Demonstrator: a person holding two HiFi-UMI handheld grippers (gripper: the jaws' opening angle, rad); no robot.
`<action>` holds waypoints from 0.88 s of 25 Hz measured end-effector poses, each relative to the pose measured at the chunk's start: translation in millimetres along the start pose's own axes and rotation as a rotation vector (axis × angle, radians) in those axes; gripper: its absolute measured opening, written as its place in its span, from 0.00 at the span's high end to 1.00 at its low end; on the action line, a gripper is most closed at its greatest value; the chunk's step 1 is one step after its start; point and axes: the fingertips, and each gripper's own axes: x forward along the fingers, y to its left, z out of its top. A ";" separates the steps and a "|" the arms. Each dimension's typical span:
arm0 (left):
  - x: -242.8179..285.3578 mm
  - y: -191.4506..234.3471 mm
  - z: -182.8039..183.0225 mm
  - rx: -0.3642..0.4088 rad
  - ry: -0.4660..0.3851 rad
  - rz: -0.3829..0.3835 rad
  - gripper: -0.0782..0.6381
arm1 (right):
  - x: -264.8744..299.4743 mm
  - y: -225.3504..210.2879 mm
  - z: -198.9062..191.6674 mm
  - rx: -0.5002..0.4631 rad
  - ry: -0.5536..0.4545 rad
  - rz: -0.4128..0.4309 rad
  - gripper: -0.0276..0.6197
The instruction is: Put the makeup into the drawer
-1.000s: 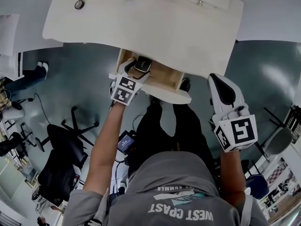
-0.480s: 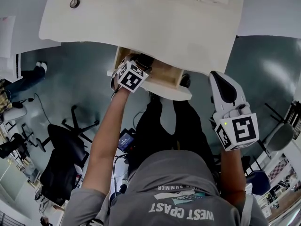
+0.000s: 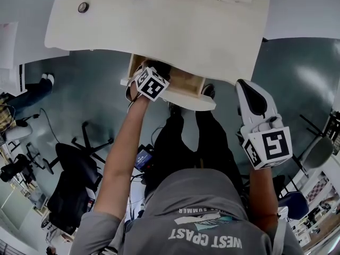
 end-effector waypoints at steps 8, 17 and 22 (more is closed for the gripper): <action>-22.0 1.4 -0.7 0.017 -0.037 0.031 0.45 | -20.0 0.2 18.9 -0.017 -0.042 -0.025 0.95; -134.1 4.7 32.5 0.016 -0.233 0.143 0.52 | -61.6 11.1 58.0 -0.046 -0.118 -0.042 0.95; -231.3 -2.2 60.0 0.022 -0.412 0.211 0.58 | -95.8 26.3 95.2 -0.086 -0.187 -0.044 0.95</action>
